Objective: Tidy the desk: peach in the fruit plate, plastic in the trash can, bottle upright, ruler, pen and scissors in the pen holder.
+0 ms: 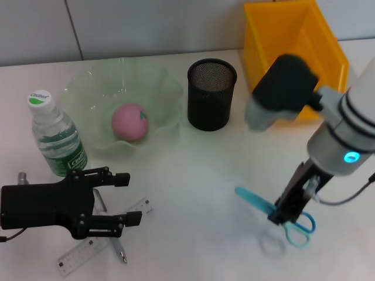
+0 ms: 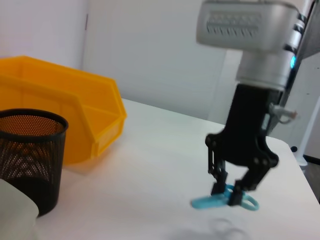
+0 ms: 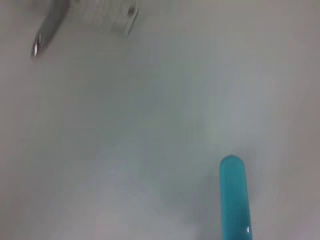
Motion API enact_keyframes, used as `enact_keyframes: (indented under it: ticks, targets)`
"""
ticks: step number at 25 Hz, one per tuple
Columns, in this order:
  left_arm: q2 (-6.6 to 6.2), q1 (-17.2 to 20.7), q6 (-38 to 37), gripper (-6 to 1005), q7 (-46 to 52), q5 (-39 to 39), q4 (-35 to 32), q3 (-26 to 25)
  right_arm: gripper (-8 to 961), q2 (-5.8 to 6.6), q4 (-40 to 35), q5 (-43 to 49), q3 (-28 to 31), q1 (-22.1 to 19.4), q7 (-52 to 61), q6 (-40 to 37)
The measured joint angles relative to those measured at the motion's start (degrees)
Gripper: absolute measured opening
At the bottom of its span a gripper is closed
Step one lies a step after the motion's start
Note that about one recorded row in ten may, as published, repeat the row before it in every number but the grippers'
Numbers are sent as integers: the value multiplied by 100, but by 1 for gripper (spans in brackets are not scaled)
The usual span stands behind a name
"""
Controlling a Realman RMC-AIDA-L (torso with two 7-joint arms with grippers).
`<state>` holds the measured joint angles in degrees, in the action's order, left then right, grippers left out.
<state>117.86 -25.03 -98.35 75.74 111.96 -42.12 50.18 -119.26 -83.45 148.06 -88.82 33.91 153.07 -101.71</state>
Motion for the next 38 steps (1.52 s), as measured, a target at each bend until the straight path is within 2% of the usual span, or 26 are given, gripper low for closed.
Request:
enact_keyframes:
  ticks: [6,17,29,34,38]
  targets:
    - [17,-11,-7,817,-7,-35,3,-72,223,16,56,-521,1328,12,-524,-18]
    - [27,-115,20,816,-7,-175,36,-79,222,25,67,-1173,2901,53,-1426,163]
    - [27,-158,35,816,-7,-280,37,-85,223,86,151,-1979,3730,159,-2176,1045]
    - [29,-156,36,815,-7,-382,38,-138,223,52,568,-2922,3987,43,-2715,1746]
    - [32,-153,36,815,-7,-390,37,-170,223,88,955,-3422,4076,47,-3307,1920]
